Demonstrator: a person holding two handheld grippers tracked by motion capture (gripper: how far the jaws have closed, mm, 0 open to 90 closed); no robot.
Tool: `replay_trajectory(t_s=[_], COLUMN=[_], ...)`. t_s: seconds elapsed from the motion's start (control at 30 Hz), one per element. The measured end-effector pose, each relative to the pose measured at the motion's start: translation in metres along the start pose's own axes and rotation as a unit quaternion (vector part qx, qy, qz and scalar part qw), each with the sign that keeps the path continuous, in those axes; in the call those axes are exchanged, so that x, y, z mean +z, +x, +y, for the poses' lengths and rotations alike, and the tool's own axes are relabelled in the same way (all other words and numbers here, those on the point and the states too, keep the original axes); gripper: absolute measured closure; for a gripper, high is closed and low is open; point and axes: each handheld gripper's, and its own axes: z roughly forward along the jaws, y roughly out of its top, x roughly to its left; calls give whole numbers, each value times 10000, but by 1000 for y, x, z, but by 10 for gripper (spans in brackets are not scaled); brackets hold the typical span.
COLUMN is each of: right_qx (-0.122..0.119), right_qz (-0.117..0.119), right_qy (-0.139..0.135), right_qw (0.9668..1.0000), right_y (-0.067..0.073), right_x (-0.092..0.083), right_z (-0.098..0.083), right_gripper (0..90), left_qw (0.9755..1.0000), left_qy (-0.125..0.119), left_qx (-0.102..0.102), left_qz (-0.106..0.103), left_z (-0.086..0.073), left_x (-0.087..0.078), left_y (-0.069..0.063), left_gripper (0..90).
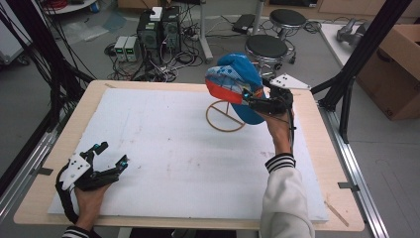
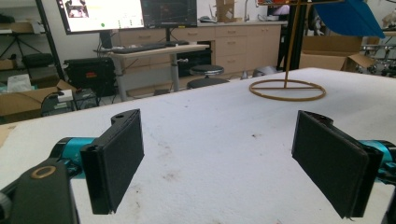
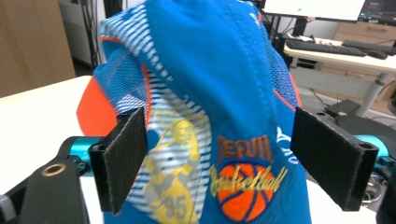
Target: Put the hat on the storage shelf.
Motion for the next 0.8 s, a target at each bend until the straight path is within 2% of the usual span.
replay_trajectory(t_s=[0.07, 0.23, 0.33, 0.47, 0.67, 0.77, 0.8], right_qx=[-52, -148, -244, -160, -24, 53, 132], right_qz=[3, 71, 70, 19, -100, -172, -152], right_qy=[61, -64, -51, -204, -150, -213, -83], right_qw=[10000, 9998, 9997, 9997, 9998, 9996, 9998], right_y=[3, 9, 13, 17, 18, 18, 17], right_x=[-4, -22, -34, -52, -75, -85, -87], right_z=[-1, -5, -8, -17, -38, -49, -51], right_gripper=[118, 117, 117, 117, 117, 117, 113], left_qw=[10000, 10000, 10000, 10000, 10000, 10000, 10000], left_qy=[0, -10, 1, 2, -3, -8, -5], left_qx=[-1, 22, 42, 40, -9, -13, -12], left_qz=[3, 11, 22, 36, 61, 62, 60], left_z=[0, 0, 0, 0, 0, 0, 0], left_x=[0, 0, 0, 0, 0, 0, 0], left_y=[0, 0, -1, -1, 0, 0, 0], left_gripper=[170, 170, 170, 170, 170, 170, 169])
